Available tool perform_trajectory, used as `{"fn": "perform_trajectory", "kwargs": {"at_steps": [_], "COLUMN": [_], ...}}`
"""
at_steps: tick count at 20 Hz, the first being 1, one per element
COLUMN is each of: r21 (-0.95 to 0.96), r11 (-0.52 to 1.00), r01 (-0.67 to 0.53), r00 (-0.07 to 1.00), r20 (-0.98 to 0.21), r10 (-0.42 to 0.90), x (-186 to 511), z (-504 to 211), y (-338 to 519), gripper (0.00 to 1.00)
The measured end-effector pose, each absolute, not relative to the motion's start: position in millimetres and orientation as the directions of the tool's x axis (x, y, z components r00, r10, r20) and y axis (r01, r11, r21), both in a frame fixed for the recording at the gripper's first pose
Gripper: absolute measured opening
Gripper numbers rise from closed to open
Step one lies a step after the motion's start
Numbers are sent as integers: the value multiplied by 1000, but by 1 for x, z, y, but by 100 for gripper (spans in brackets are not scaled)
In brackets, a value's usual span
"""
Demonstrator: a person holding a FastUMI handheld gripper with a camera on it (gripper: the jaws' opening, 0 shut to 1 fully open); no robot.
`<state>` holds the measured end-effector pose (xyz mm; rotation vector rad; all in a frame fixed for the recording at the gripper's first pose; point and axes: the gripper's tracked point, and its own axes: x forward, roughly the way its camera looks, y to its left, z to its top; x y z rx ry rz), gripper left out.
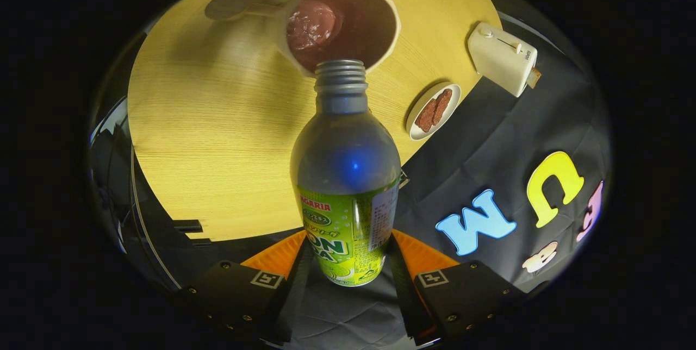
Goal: Take the bottle from table, then pour the juice into the cup, finally place the bottle on the coaster
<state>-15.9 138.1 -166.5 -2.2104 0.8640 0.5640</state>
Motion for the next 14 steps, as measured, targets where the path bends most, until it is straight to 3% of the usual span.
{"fn": "perform_trajectory", "kwargs": {"at_steps": [14], "r21": [-423], "r11": [-550], "r01": [-720], "r00": [679], "r20": [-595], "r10": [-431], "x": [-14], "z": [-161], "y": [138], "gripper": [74]}}
